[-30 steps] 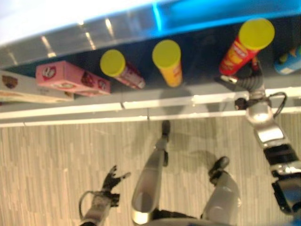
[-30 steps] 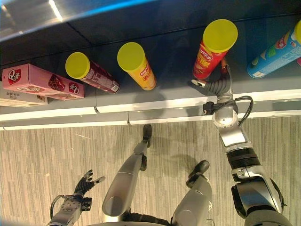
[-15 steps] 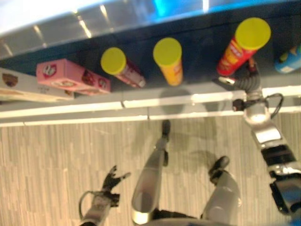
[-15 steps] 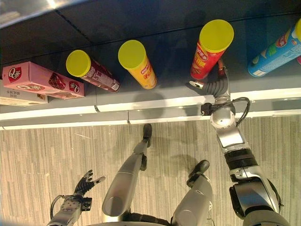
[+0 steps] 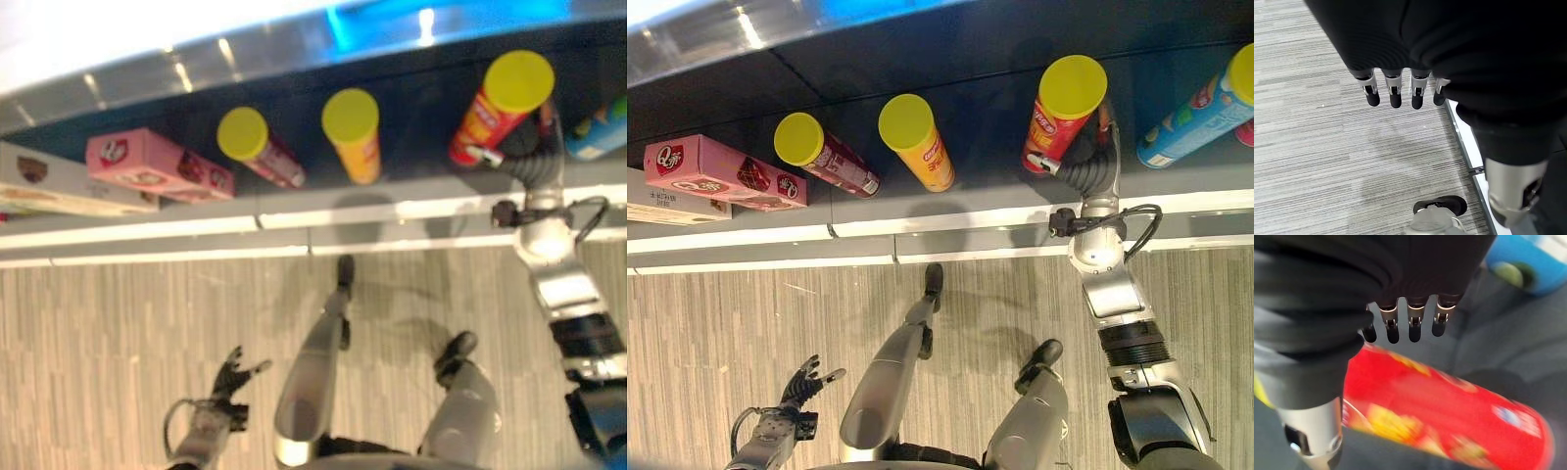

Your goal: Put the goods on the table back onto the shelves and tidy them up.

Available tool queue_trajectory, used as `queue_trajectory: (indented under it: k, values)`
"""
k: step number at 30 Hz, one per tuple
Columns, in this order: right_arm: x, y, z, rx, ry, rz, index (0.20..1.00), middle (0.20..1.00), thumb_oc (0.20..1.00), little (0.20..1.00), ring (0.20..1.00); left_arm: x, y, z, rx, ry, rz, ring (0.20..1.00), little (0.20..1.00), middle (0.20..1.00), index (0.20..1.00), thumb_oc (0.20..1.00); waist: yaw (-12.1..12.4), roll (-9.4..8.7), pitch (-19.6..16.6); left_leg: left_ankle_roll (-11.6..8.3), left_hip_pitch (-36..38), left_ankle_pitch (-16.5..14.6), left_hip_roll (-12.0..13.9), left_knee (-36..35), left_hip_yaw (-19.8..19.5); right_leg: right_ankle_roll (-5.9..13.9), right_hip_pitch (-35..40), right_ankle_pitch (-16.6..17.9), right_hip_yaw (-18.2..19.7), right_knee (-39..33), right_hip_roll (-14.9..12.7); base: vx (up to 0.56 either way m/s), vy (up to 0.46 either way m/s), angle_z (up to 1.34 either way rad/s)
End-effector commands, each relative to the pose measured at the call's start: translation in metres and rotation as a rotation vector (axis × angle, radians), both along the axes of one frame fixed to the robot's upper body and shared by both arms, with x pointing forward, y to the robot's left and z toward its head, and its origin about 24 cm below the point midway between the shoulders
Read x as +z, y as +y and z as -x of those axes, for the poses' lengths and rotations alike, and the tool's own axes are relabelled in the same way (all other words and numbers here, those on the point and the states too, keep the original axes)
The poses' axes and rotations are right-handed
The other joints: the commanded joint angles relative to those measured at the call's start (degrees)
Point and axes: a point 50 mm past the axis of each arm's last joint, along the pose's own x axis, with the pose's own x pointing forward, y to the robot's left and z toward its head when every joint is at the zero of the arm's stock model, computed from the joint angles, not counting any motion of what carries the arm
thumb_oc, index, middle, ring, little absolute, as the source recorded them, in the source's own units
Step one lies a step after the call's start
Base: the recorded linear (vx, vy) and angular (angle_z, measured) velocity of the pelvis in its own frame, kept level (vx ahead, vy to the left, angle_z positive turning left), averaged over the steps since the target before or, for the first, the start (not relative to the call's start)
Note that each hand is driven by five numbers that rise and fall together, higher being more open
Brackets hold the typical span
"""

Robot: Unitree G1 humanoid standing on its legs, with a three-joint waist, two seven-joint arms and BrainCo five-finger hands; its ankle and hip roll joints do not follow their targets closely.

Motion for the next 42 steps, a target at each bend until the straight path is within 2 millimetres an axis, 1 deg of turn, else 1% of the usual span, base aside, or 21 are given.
queue_trajectory:
  k: [1,2,9,14,17,18,19,20,21,22,23,24,26,28,29,30,34,35,36,38,42]
  values:
    - [0.011,-0.004,0.013,-0.018,-0.101,0.038,1.000,1.000,1.000,1.000,1.000,-0.007,0.020,0.023,0.046,0.081,-0.055,1.000,1.000,1.000,1.000,1.000,0.53,-1.65,-4.50,-5.97,4.84,-9.91,4.09,1.59,-0.71,-0.62,-3.94,8.01,3.57,-5.59,0.36,0.00,0.000,0.00]
    - [0.007,-0.003,0.019,0.002,-0.095,0.035,1.000,1.000,1.000,1.000,1.000,-0.010,0.020,0.027,0.052,0.100,-0.055,1.000,1.000,1.000,1.000,1.000,0.02,-2.10,-5.31,-5.81,5.34,-8.22,4.09,0.53,-0.42,-1.25,-2.94,9.63,2.90,-7.63,0.87,0.00,0.000,0.00]
    - [-0.018,-0.023,0.046,-0.010,0.002,0.061,1.000,1.000,1.000,1.000,1.000,-0.019,0.025,0.045,0.100,0.182,-0.058,1.000,1.000,1.000,1.000,1.000,-2.45,-4.14,-9.86,-7.10,11.96,-5.77,5.88,-6.13,0.91,-0.70,4.15,10.61,1.43,-14.49,3.71,0.07,-0.033,-0.01]
    - [-0.055,-0.023,0.062,0.244,0.191,-0.132,1.000,1.000,1.000,1.000,1.000,-0.019,0.037,0.052,0.151,0.207,-0.053,1.000,1.000,1.000,1.000,1.000,-3.93,-5.40,-13.78,-8.49,18.31,-4.74,8.41,-8.49,2.30,-1.46,10.13,8.77,0.94,-16.39,6.48,0.05,-0.127,-0.15]
    - [-0.071,-0.026,0.064,0.294,0.278,-0.192,1.000,1.000,1.000,1.000,1.000,-0.019,0.041,0.055,0.161,0.207,-0.047,1.000,1.000,1.000,1.000,1.000,-4.07,-5.62,-14.96,-9.32,20.18,-3.94,9.78,-8.56,2.71,-2.08,13.20,8.19,0.45,-18.98,8.55,-0.03,-0.207,-0.05]
    - [-0.099,-0.036,0.068,0.313,0.389,-0.316,1.000,1.000,1.000,1.000,1.000,-0.019,0.039,0.054,0.182,0.184,-0.011,1.000,1.000,1.000,1.000,1.000,-3.94,-5.50,-17.39,-10.81,21.97,-0.48,11.36,-8.96,3.43,-2.68,16.49,8.28,0.57,-23.56,11.38,-0.02,-0.151,-0.08]
    - [-0.099,-0.036,0.068,0.313,0.389,-0.316,1.000,1.000,1.000,1.000,1.000,-0.019,0.039,0.054,0.182,0.184,-0.011,1.000,1.000,1.000,1.000,1.000,-4.00,-5.48,-17.50,-10.77,21.78,-0.34,11.34,-9.00,3.35,-2.70,16.41,8.46,0.49,-23.72,11.40,-0.04,-0.212,-0.08]
    - [-0.118,-0.038,0.073,0.335,0.475,-0.370,1.000,1.000,1.000,1.000,1.000,-0.020,0.035,0.055,0.176,0.183,0.011,1.000,1.000,1.000,1.000,1.000,-4.05,-5.87,-18.39,-10.52,23.13,-0.29,11.45,-8.34,4.06,-3.15,18.03,8.65,0.79,-25.39,12.04,-0.03,-0.056,-0.13]
    - [-0.118,-0.038,0.073,0.335,0.475,-0.370,1.000,1.000,1.000,1.000,1.000,-0.020,0.035,0.055,0.176,0.182,0.011,1.000,1.000,1.000,1.000,1.000,-4.09,-5.87,-18.48,-10.46,22.96,-0.19,11.40,-8.36,4.01,-3.15,17.93,8.78,0.74,-25.48,12.01,-0.06,-0.085,-0.14]
    - [-0.129,-0.040,0.075,0.337,0.537,-0.381,1.000,1.000,1.000,1.000,1.000,-0.020,0.032,0.052,0.165,0.176,0.017,1.000,1.000,1.000,1.000,1.000,-4.21,-6.39,-18.59,-9.58,23.89,-2.37,10.70,-6.07,4.17,-3.34,18.07,8.99,1.29,-25.42,11.86,-0.11,-0.039,-0.13]
    - [-0.147,-0.037,0.078,0.360,0.629,-0.405,1.000,1.000,1.000,1.000,1.000,-0.021,0.026,0.049,0.140,0.176,0.028,1.000,1.000,1.000,1.000,1.000,-4.63,-7.36,-19.21,-7.96,25.05,-7.71,7.59,-1.57,2.69,-3.63,17.29,9.97,2.28,-25.05,11.02,-0.16,-0.027,-0.22]
    - [-0.156,-0.035,0.080,0.373,0.681,-0.408,1.000,1.000,1.000,1.000,1.000,-0.022,0.023,0.048,0.125,0.180,0.027,1.000,1.000,1.000,1.000,1.000,-5.13,-8.02,-19.75,-6.89,25.65,-10.97,4.44,1.62,0.76,-3.78,16.35,10.70,3.08,-24.77,10.43,-0.17,0.024,-0.50]
    - [-0.167,-0.033,0.082,0.367,0.738,-0.395,1.000,1.000,1.000,1.000,1.000,-0.025,0.017,0.048,0.092,0.200,0.024,1.000,1.000,1.000,1.000,1.000,-5.47,-8.49,-19.90,-5.81,26.59,-15.20,-0.57,5.88,-2.07,-4.21,15.87,11.00,4.98,-23.95,10.27,-0.09,0.094,-0.59]
    - [-0.170,-0.035,0.087,0.372,0.751,-0.415,1.000,1.000,1.000,1.000,1.000,-0.024,0.009,0.040,0.079,0.174,0.055,1.000,1.000,1.000,1.000,1.000,-6.76,-7.74,-20.89,-3.55,28.55,-19.33,-2.59,2.20,-1.99,-3.68,15.00,11.41,5.82,-23.18,9.74,-0.03,0.163,-0.06]
    - [-0.170,-0.035,0.087,0.371,0.751,-0.415,1.000,1.000,1.000,1.000,1.000,-0.024,0.009,0.040,0.079,0.174,0.056,1.000,1.000,1.000,1.000,1.000,-6.64,-7.72,-20.84,-3.52,28.74,-19.30,-2.58,2.03,-1.87,-3.66,15.00,11.38,5.96,-23.11,9.74,-0.07,0.314,-0.14]
    - [-0.178,-0.031,0.088,0.366,0.770,-0.432,1.000,1.000,1.000,1.000,1.000,-0.024,0.007,0.037,0.045,0.181,0.039,1.000,1.000,1.000,1.000,1.000,-8.33,-7.02,-21.29,-1.61,30.02,-19.00,-3.71,-1.03,-1.21,-2.47,12.83,13.57,7.58,-20.95,8.42,-0.08,0.309,-0.21]
    - [-0.182,-0.024,0.087,0.385,0.778,-0.459,1.000,1.000,1.000,1.000,1.000,-0.021,0.014,0.035,0.021,0.182,-0.006,1.000,1.000,1.000,1.000,1.000,-8.90,-7.95,-20.03,0.33,31.78,-18.32,-4.69,-3.88,2.24,-0.43,8.90,17.39,10.62,-17.99,6.64,-0.11,0.197,-0.57]
    - [-0.184,-0.021,0.086,0.390,0.779,-0.467,1.000,1.000,1.000,1.000,1.000,-0.021,0.019,0.035,0.036,0.192,-0.020,1.000,1.000,1.000,1.000,1.000,-8.85,-8.34,-19.37,0.51,31.93,-17.64,-4.41,-4.80,3.62,0.13,7.90,18.61,9.83,-17.51,6.01,-0.23,0.007,-0.68]
    - [-0.185,-0.020,0.086,0.389,0.783,-0.466,1.000,1.000,1.000,1.000,1.000,-0.019,0.029,0.033,0.071,0.191,-0.040,1.000,1.000,1.000,1.000,1.000,-8.40,-8.50,-18.88,0.53,31.59,-16.45,-3.24,-6.07,5.39,-0.05,8.01,17.92,7.04,-17.30,5.02,-0.29,-0.010,-0.99]
    - [-0.181,-0.023,0.084,0.366,0.751,-0.475,1.000,1.000,1.000,1.000,1.000,-0.018,0.034,0.033,0.089,0.196,-0.052,1.000,1.000,1.000,1.000,1.000,-7.68,-8.39,-18.56,0.57,31.54,-15.61,-1.98,-7.03,6.76,-0.57,9.90,16.57,5.35,-16.62,3.93,-0.25,-0.072,-0.96]
    - [-0.156,-0.030,0.068,0.306,0.611,-0.453,1.000,1.000,1.000,1.000,1.000,-0.022,0.039,0.045,0.115,0.239,-0.060,1.000,1.000,1.000,1.000,1.000,-5.45,-8.90,-19.98,0.36,29.40,-14.24,0.47,-7.21,10.36,-0.49,13.83,16.68,3.16,-14.03,-0.60,-0.16,-0.091,-0.29]
